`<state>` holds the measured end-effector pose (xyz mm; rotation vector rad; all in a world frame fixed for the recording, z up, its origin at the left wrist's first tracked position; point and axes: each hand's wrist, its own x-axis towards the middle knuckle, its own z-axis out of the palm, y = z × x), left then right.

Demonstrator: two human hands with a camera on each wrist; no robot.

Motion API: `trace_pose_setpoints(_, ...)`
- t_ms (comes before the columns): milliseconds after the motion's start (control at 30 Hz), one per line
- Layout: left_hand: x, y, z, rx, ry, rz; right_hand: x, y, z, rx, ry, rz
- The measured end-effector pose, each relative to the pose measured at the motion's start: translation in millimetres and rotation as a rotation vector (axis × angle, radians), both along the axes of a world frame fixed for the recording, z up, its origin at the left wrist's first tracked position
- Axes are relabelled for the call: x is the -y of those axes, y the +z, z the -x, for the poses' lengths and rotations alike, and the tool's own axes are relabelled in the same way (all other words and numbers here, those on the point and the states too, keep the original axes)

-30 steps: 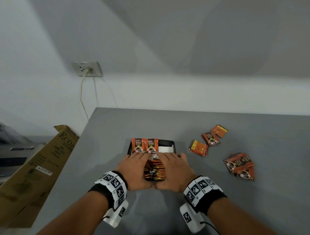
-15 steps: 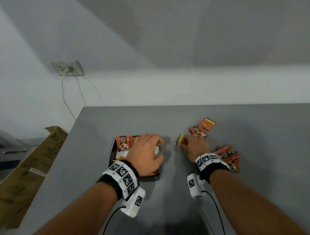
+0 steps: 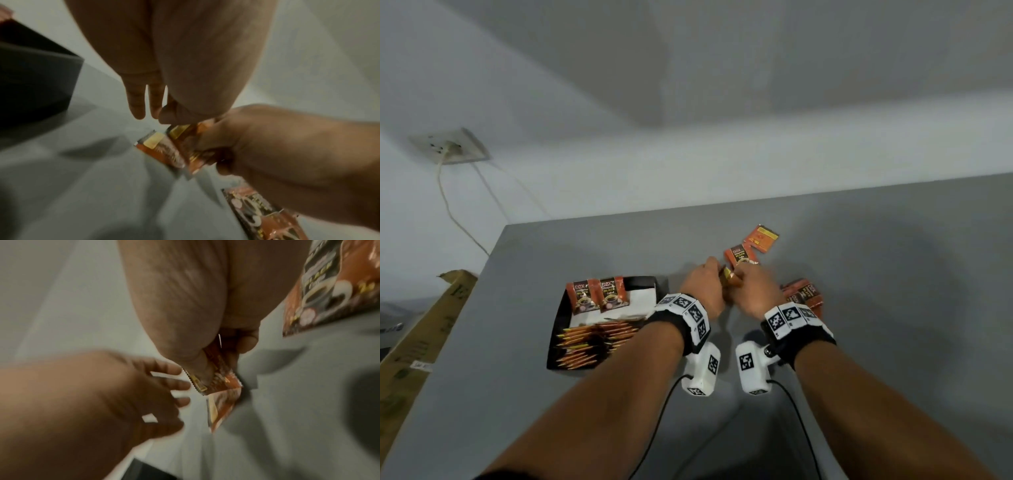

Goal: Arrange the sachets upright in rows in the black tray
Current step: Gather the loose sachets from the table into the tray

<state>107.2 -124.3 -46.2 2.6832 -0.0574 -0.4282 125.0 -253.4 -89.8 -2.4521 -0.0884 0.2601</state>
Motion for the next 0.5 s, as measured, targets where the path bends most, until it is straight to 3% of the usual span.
trace_pose_setpoints(100,8,-20,-5,-0.036,-0.082,-0.085,35,23,-2,0.018,0.016,0.001)
trace_pose_setpoints(267,14,-36,-12,-0.025,-0.183,-0.241,86,54,-1,-0.074,0.030,0.183)
trace_pose_setpoints(400,15,-40,-11,-0.033,-0.090,-0.345,94,38,-8,-0.106,0.090,0.334)
trace_pose_setpoints(500,16,-42,-14,-0.039,-0.065,-0.314,90,25,-1,-0.128,0.191,0.391)
